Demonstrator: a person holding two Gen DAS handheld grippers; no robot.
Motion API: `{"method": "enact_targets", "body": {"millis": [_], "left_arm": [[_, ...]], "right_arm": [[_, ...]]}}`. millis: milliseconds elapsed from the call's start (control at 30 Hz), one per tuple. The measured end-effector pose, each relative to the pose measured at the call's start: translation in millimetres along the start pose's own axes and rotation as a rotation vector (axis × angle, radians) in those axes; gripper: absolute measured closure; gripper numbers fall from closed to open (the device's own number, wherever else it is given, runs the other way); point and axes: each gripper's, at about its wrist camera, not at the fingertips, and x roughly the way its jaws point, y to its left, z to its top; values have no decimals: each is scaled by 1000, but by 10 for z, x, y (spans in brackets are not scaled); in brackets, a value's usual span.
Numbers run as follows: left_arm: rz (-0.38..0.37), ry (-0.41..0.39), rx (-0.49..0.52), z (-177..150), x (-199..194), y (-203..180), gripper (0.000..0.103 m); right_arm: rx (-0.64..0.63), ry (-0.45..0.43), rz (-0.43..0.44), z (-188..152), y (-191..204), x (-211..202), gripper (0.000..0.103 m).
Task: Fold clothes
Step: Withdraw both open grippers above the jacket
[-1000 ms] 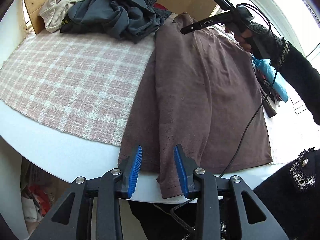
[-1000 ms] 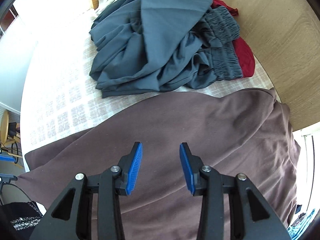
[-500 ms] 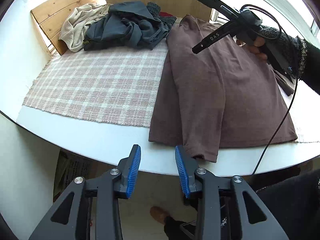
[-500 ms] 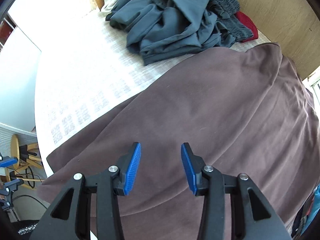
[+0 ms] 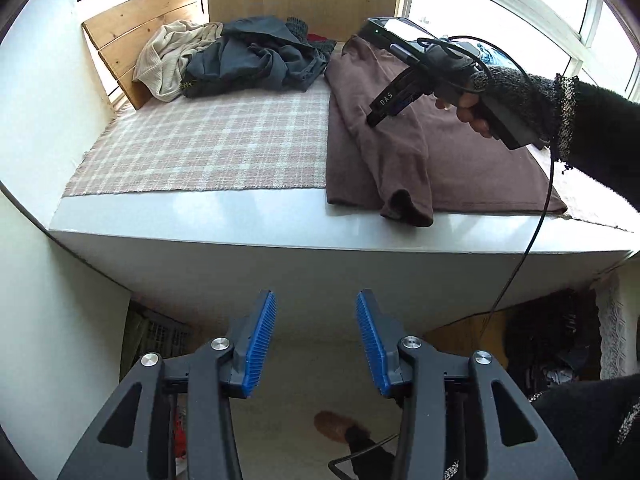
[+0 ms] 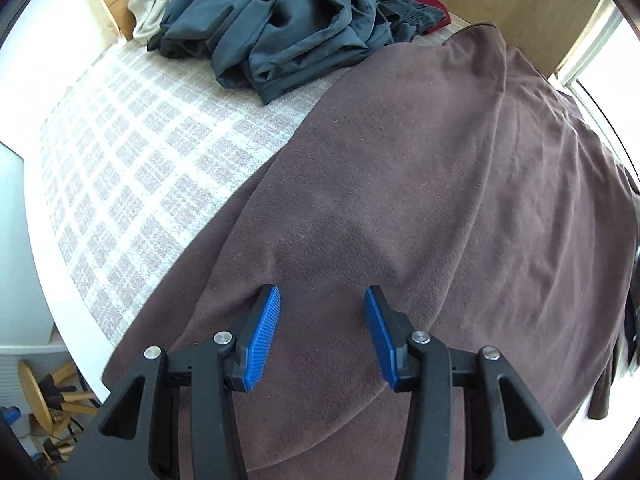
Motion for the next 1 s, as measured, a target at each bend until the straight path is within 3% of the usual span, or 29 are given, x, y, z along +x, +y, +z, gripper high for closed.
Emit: {"method": "enact_targets", "body": {"millis": [100, 133, 300, 500, 667, 867, 1000], "left_arm": [[-10, -6, -7, -51, -15, 70, 63], [-16, -8, -12, -66, -19, 89, 63], [-31, -6, -13, -81, 36, 149, 63], [-13, -15, -46, -12, 175, 293, 63], [-7, -7, -85, 113, 379, 395, 63], [-41, 7, -61, 365, 622, 237, 63], [-58, 17, -19, 494, 730, 89, 63]], "right_arm": [[18, -25, 91, -69, 97, -94, 55], [0, -16, 90, -77, 156, -75, 51], [-130, -1, -32, -127, 423, -5, 51], [-114, -74, 19, -26, 297, -351, 51], [-145, -59, 2, 40, 291, -476, 51], [-140, 56, 19, 48, 387, -266, 51], [-142, 120, -39, 49, 443, -117, 51]]}}
